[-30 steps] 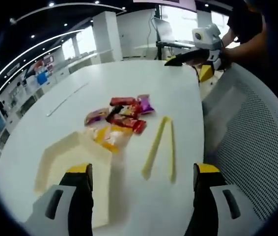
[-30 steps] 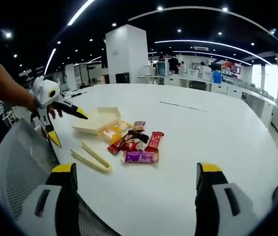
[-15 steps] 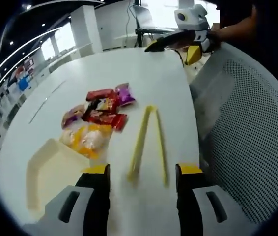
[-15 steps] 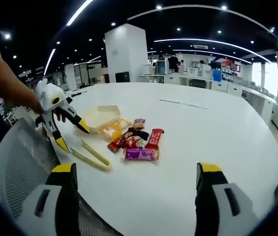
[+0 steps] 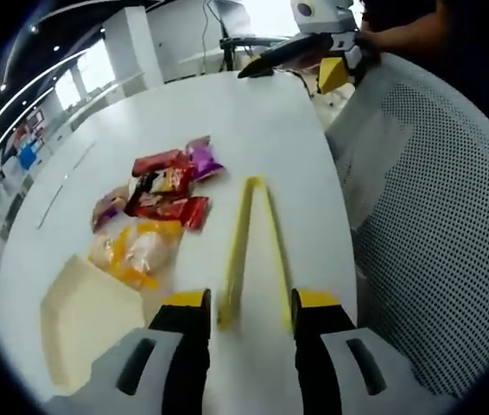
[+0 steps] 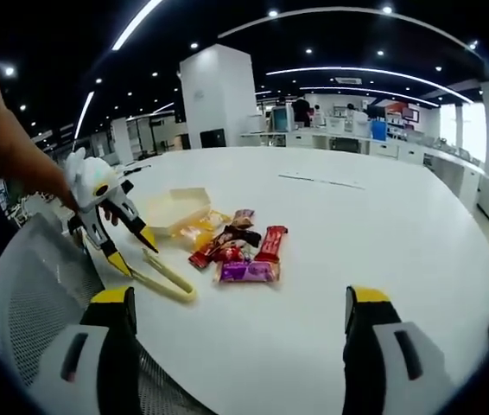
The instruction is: Place the target food into the container with the food tongs after gripping and lifting it, then release it inside without dropping or visibly crushing the food.
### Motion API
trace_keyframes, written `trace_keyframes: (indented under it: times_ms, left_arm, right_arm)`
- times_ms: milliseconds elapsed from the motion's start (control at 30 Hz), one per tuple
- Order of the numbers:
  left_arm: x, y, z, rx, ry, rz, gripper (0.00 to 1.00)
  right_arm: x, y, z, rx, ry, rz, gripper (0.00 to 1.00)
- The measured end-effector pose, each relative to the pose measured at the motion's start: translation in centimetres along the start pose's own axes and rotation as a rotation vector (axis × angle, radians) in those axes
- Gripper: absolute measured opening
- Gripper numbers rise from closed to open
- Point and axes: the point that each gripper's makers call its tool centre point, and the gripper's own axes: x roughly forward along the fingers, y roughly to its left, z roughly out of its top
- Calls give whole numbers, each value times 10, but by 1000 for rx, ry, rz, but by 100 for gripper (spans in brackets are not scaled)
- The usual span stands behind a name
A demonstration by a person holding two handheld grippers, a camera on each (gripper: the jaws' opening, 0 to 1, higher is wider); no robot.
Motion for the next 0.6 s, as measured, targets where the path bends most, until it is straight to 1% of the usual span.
trace_keyframes:
  times_ms: [33,67,133,233,400,433,467,500,600]
  left_arm:
    - [2,-1,-2,5,8,-6,29]
    - [1,-1,-7,24,33,-4,28]
    - [3,-1,-3,-13,9,7,26]
    - [1,4,-4,4,6,22,17]
    - [1,9,-4,28,30,45,5]
    - [2,12,-5,43,35,55,4]
    - [2,11,-5,38,32,48,3]
    - [3,12,-3,64,28,57,2]
    - [3,12,-3,60,31,66,1]
  right_arm:
    - [0,0,0,1,-1,0,99]
    - [0,0,0,5,-2,0,99]
    - [1,0,0,11,-5,-1,99]
    - [1,1,0,18,-10,-1,99]
    - [2,1,1,24,-12,1,99]
    - [2,1,1,22,-12,1,99]
    - [2,1,1,22,-12,2,99]
    - [3,1,2,22,-11,2,99]
    - [3,2,0,21,5,14,92]
